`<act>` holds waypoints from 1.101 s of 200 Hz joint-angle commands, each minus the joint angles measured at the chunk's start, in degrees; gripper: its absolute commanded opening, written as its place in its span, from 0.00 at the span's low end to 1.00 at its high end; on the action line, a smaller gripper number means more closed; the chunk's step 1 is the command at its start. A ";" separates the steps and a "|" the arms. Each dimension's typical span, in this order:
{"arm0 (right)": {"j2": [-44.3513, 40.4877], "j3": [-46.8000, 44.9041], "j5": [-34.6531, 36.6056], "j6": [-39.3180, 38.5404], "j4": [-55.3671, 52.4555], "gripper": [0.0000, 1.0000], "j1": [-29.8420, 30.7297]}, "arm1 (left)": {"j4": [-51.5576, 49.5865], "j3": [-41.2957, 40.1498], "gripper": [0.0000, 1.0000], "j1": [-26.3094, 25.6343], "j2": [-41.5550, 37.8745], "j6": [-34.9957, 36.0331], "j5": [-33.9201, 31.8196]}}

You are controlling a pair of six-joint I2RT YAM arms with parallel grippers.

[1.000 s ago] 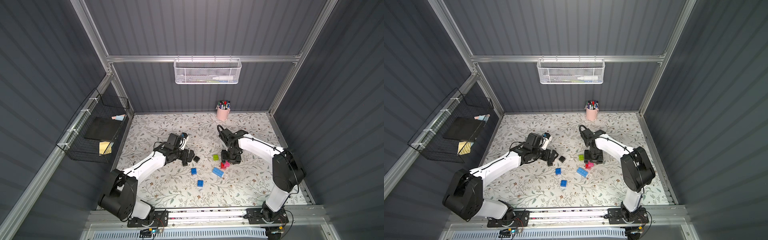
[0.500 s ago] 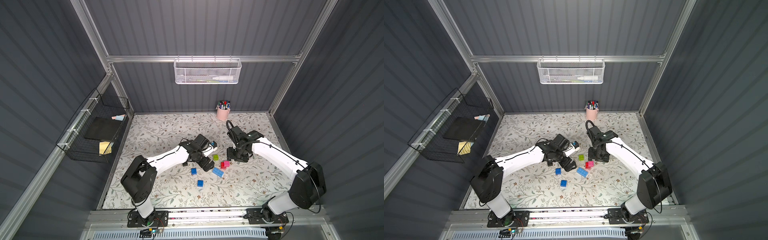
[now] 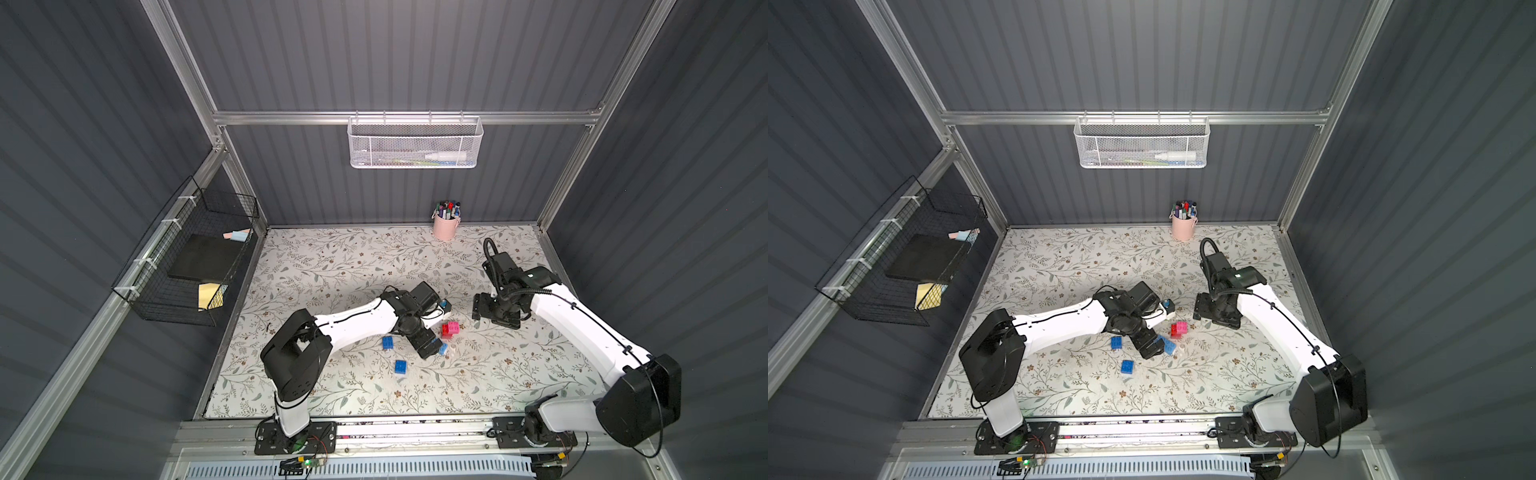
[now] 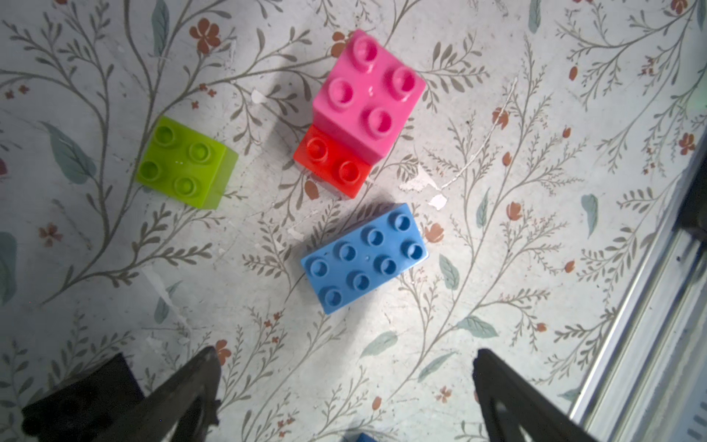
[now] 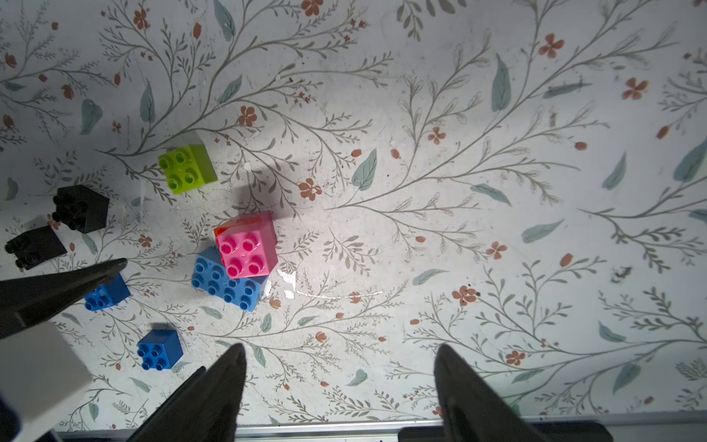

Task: Assemble the number 4 with lego
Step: Move the lego brick at the center of the board.

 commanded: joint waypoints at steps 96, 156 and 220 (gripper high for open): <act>-1.15 3.44 -2.91 -2.68 -3.77 0.81 -4.99 | 1.66 5.34 1.00 -7.22 7.65 -15.18 -19.73; -4.49 2.25 -3.71 -1.53 -2.71 0.82 -5.09 | 2.83 5.92 0.99 -7.14 11.44 -18.54 -19.42; -4.76 1.48 -4.82 -1.63 -2.24 0.83 -5.09 | 2.06 3.20 0.99 -5.87 8.85 -22.96 -25.68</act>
